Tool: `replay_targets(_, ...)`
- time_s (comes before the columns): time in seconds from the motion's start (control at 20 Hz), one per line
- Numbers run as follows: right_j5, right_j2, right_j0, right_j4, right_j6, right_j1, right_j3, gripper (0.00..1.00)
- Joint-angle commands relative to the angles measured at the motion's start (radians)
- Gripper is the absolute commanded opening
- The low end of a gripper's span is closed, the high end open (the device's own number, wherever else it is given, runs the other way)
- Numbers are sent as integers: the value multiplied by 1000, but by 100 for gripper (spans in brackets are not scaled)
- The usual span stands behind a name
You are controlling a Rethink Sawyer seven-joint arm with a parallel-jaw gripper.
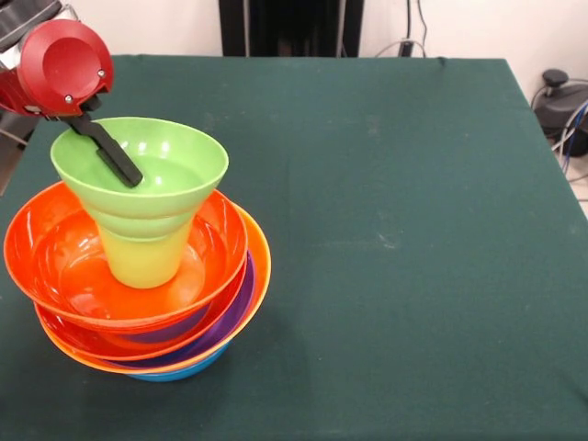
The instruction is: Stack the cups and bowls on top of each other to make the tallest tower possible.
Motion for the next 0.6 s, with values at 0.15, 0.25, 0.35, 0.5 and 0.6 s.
replay_targets(0.15,111,9,33,-52,-280,12,-46,0)
replay_targets(0.25,125,9,37,-54,-285,18,-66,0)
replay_targets(0.35,126,9,32,-49,-277,2,-50,0)
replay_targets(0.5,114,13,28,-42,-274,-16,-27,0)
replay_targets(0.6,123,14,28,-39,-267,-30,-24,0)
